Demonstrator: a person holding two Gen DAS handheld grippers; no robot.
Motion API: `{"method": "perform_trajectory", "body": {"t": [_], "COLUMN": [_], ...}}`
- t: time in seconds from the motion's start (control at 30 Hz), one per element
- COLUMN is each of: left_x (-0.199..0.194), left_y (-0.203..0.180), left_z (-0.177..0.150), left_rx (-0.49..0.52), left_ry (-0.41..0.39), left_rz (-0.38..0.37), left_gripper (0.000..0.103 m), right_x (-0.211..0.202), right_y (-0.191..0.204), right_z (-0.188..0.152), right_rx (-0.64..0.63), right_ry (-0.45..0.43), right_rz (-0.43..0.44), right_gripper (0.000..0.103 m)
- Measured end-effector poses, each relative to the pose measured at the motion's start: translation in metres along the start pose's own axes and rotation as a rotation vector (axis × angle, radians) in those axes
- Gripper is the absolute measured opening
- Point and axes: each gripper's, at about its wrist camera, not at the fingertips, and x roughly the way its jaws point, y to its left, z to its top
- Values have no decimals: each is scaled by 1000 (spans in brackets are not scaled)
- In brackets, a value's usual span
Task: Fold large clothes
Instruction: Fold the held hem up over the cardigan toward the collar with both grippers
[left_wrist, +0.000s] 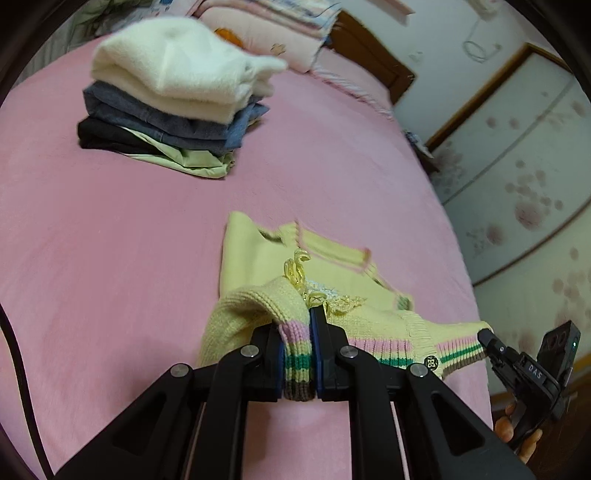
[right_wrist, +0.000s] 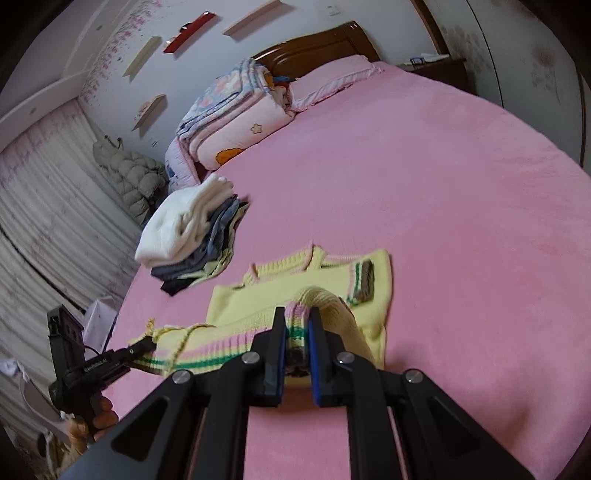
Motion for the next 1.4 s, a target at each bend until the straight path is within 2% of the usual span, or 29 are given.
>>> {"method": "perform_trajectory", "body": {"t": [0.1, 0.17, 0.23, 0.27, 0.33, 0.4, 0.5, 0.6, 0.67, 0.77, 0.87, 0.9, 0.93, 0.97, 1.0, 1.07, 1.1, 1.17, 1.27, 1.33, 1.4], "left_x": [42, 71, 90, 97, 99, 95, 86, 76, 72, 78, 95, 101, 112, 119, 127, 127, 127, 129, 139, 134, 125], "left_y": [8, 11, 16, 19, 19, 17, 15, 17, 18, 21, 34, 35, 37, 39, 41, 37, 33, 32, 40, 36, 29], "left_z": [16, 24, 28, 30, 32, 35, 41, 46, 46, 45, 44, 44, 43, 43, 43, 42, 42, 41, 45, 45, 43], "left_rx": [-18, -26, -43, -57, -63, -49, -27, 6, 46, 113, 151, 156, 161, 160, 149, 144, 158, 160, 98, 110, 152], "left_ry": [41, 87, 133, 155, 157, 141, 93, 45, 15, 7, 44, 56, 81, 100, 127, 106, 93, 89, 117, 114, 99], "left_rz": [33, 60, 59, 35, -13, -38, -53, -91, -84, -12, 62, 76, 95, 100, 73, 81, 89, 109, 102, 123, 173], "left_gripper": [11, 21, 45, 50, 64, 75, 84, 84, 84, 84, 81, 72, 55, 45, 31, 28, 26, 26, 27, 33, 41], "right_x": [46, 79, 100, 109, 115, 110, 102, 97, 99, 109, 127, 133, 137, 141, 146, 154, 152, 145, 150, 147, 139], "right_y": [-11, -21, -30, -35, -40, -41, -41, -40, -37, -30, -29, -30, -30, -32, -34, -38, -39, -41, -51, -47, -39], "right_z": [19, 28, 31, 32, 31, 29, 29, 31, 30, 28, 26, 26, 26, 26, 25, 23, 22, 22, 14, 14, 17], "right_rx": [28, 49, 88, 106, 122, 99, 71, 19, -38, -147, -206, -212, -215, -216, -211, -210, -204, -190, -154, -172, -173], "right_ry": [35, 73, 114, 136, 146, 121, 85, 58, 65, 78, 108, 112, 113, 118, 133, 153, 132, 92, 118, 112, 110], "right_rz": [-30, -55, -81, -93, -91, -96, -93, -73, -80, -139, -201, -206, -208, -216, -227, -272, -276, -300, -326, -344, -357], "right_gripper": [10, 12, 15, 19, 26, 39, 45, 46, 46, 46, 46, 46, 46, 46, 38, 11, 10, 7, 7, 8, 13]}}
